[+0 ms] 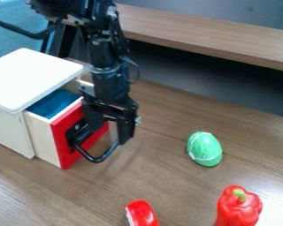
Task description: Closed the drawer
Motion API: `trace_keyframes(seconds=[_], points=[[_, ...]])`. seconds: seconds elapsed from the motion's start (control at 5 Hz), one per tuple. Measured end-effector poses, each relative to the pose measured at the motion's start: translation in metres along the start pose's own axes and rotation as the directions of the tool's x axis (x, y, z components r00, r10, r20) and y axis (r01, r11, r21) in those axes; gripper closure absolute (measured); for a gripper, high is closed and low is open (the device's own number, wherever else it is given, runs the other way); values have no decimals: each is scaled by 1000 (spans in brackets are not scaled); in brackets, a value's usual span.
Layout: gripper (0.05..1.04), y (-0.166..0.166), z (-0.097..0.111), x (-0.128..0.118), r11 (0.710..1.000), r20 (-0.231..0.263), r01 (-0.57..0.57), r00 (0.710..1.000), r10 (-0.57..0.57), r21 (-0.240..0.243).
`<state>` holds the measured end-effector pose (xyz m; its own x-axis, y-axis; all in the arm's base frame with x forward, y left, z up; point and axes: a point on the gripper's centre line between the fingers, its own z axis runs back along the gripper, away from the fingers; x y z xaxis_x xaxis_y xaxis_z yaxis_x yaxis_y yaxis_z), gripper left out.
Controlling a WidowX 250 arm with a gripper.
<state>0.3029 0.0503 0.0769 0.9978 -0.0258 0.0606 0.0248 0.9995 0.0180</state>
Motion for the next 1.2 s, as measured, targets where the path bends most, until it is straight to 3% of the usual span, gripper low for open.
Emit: trace_keyframes(seconds=[0.4,0.6,0.8,1.2], points=[[85,24,4,-5,991,-19,-19,1000,22,131],[85,32,7,-7,971,-42,-14,999,25,240],[85,38,9,-8,950,-48,-2,999,18,311],[85,64,1,-21,920,-93,-12,994,52,391]])
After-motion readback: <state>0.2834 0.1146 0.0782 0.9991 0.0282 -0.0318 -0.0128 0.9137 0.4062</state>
